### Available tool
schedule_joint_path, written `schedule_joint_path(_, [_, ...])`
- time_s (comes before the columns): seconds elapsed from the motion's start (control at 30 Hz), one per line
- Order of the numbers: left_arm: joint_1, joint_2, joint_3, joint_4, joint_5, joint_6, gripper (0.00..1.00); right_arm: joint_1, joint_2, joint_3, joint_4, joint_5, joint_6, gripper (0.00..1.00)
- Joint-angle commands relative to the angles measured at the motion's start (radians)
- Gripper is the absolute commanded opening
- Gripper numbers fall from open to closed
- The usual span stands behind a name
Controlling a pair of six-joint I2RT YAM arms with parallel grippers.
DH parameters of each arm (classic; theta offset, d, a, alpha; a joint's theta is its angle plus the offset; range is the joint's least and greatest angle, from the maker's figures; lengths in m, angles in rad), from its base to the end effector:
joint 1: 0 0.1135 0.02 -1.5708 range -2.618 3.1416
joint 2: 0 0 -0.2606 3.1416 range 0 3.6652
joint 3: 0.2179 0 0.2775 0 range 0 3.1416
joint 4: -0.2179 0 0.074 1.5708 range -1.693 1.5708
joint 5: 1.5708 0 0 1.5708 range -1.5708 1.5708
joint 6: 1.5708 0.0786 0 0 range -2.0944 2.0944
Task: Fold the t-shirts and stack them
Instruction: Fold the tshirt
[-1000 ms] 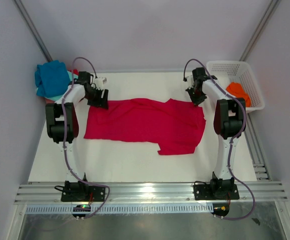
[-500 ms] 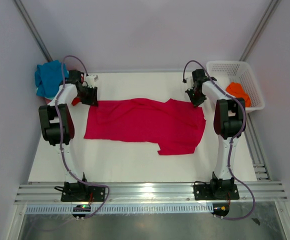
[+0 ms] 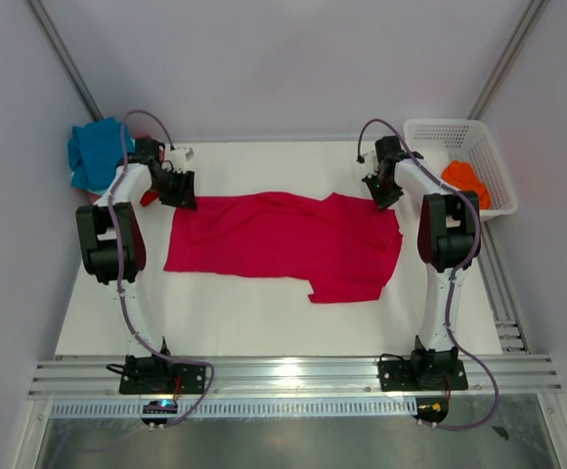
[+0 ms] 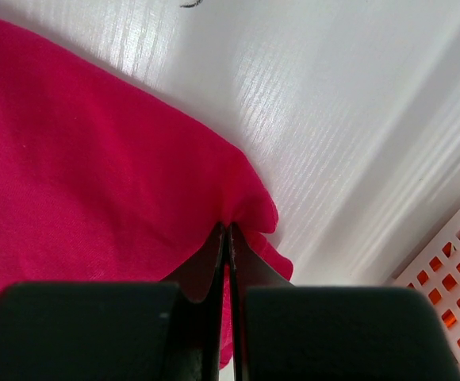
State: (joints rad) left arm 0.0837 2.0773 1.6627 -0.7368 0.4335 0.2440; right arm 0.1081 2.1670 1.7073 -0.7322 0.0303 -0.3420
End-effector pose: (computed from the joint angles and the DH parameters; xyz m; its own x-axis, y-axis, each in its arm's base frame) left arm 0.4788 0.0070 0.1544 -0.8603 0.1478 -0.4878 0.3117 0.9099 -0.2739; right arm 0.4896 0.0507 0.1209 -0.8377 -0.4281 -0.3390 -0.4009 0.9037 -0.1506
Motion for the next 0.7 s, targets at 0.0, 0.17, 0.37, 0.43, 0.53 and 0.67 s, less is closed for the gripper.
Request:
schedule_joint_path(0.0, [0.001,0.010,0.034,-0.019,0.045,0.011,0.46,0.001,-0.033,-0.005,0.020,-0.010,-0.005,0.03])
schedule_joint_path(0.17, [0.001,0.017,0.045,-0.047,0.066,0.023,0.46,0.001,-0.033,-0.005,0.016,-0.012,-0.006,0.03])
schedule_joint_path(0.37, [0.001,0.029,0.046,-0.073,0.073,0.028,0.45,-0.001,-0.036,-0.006,0.016,-0.015,-0.008,0.03])
schedule_joint_path(0.43, [0.001,0.027,0.040,-0.073,0.074,0.031,0.45,-0.001,-0.036,-0.006,0.016,-0.013,-0.008,0.03])
schedule_joint_path(0.53, [0.002,0.026,0.035,-0.075,0.062,0.034,0.45,0.001,-0.038,-0.008,0.014,-0.013,-0.006,0.03])
schedule_joint_path(0.67, [0.005,0.007,0.019,-0.064,0.042,0.034,0.45,0.001,-0.044,-0.015,0.017,-0.015,-0.008,0.03])
